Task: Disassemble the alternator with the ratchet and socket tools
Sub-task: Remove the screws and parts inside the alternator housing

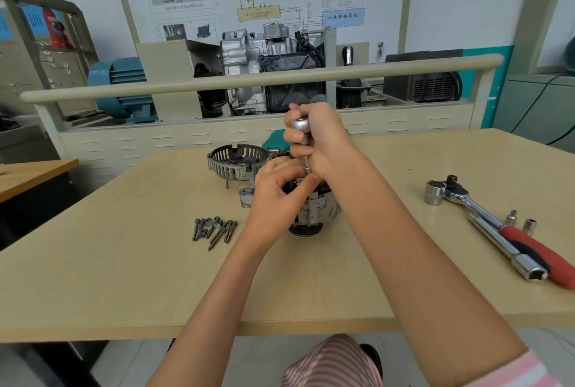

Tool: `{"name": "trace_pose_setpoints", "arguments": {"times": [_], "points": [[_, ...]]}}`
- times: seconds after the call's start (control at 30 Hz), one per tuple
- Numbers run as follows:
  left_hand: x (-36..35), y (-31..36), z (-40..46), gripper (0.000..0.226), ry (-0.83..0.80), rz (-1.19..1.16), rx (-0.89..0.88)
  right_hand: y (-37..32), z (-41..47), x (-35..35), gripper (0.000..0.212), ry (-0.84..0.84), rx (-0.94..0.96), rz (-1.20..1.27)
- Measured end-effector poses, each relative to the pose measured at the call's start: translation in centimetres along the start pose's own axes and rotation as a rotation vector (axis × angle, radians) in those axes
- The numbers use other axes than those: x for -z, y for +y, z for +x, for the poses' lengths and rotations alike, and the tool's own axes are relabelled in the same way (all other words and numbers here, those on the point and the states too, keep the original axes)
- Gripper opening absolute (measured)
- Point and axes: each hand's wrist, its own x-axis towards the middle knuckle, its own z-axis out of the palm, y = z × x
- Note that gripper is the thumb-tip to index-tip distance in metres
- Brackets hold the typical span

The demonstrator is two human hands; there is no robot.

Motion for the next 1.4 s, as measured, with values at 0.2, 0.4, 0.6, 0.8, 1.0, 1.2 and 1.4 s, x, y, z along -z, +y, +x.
{"name": "trace_pose_setpoints", "arguments": {"times": [0.2,0.4,0.6,0.8,1.0,1.2,1.4], "points": [[0.4,-0.1,0.1,0.023,-0.043,0.005,-0.055,0.6,-0.1,-0.1,0.024,0.104,0.083,0.097],[0.1,-0.1,0.1,0.018,-0.019,0.000,-0.019,0.7,0.1,-0.1,0.021,0.231,0.182,0.193],[0.4,0.2,0.2,0.046,-0.032,0.002,-0.047,-0.4,0.3,0.8,0.022,-0.190,-0.113,0.041],[0.2,-0.1,0.1,0.026,-0.021,-0.007,-0.038,1.2,-0.1,-0.6,0.019,0.285,0.281,0.130],[0.1,-0.3,0.1,0.035,-0.013,-0.008,0.012,-0.3,0.2,0.3,0.020,-0.145,-0.084,-0.033],[0.5,-0.2,0.1,0.025,-0.056,0.020,-0.068,0.6,0.0,-0.2,0.024,0.090,0.082,0.075],[0.1,0.1,0.0,0.025,0.001,-0.010,-0.024,0.5,0.1,-0.1,0.024,0.112,0.104,0.043]]}}
